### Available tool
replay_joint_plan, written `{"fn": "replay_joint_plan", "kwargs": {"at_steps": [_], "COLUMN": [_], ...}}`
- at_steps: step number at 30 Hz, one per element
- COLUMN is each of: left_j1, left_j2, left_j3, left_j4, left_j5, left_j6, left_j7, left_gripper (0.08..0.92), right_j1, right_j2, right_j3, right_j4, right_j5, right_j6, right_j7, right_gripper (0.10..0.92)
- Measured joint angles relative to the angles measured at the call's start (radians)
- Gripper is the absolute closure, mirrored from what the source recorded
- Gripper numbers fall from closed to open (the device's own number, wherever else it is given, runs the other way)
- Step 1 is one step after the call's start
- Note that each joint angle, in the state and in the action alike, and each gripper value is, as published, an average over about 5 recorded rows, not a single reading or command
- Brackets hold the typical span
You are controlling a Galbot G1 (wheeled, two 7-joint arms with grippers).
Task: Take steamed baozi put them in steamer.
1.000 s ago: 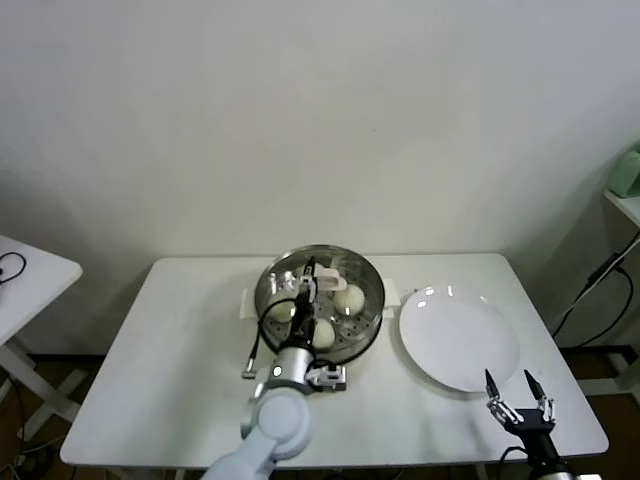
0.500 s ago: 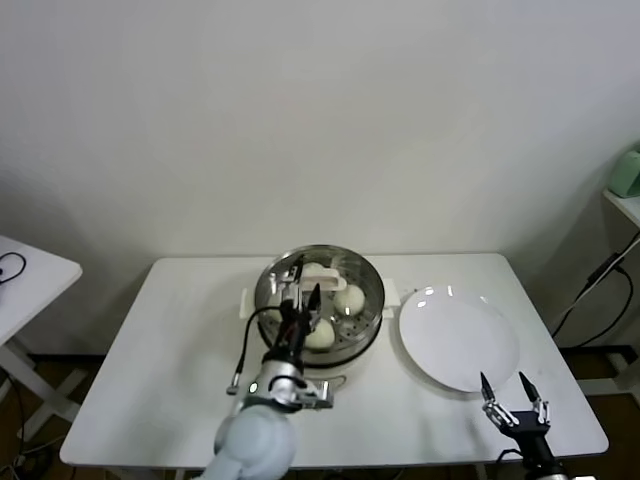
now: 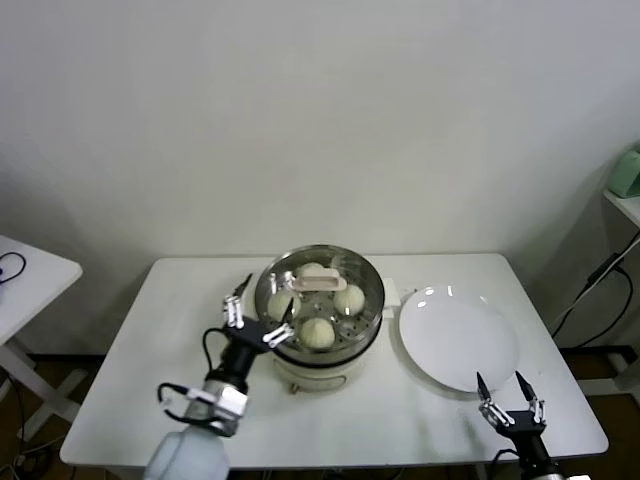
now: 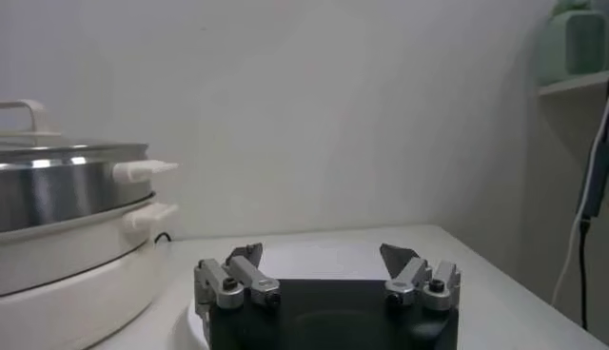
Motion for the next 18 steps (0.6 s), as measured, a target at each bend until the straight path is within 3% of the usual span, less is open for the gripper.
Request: {"fn": "replay_joint_plan", "kwargs": {"at_steps": [9, 18], "left_j1": [0.077, 0.103], "left_j2": [0.008, 0.006], "left_j3": [-0.264, -0.377], "left_j4": [0.139, 0.293], "left_j5": [-0.379, -0.55], "left_j6": [-0.194, -0.329], "left_j7": [0.082, 0.123], "left_gripper": [0.177, 0.177], "right_j1": [0.007, 0.013], "right_j2": [-0.003, -0.006], "right_j3": [-0.008, -0.014], "right_j4": [-0.013, -0.018], "right_j5": [-0.013, -0.022], "right_j6": [0.01, 0.011], "right_j7": [0.003, 0.008], "right_gripper": [0.203, 0.203]}}
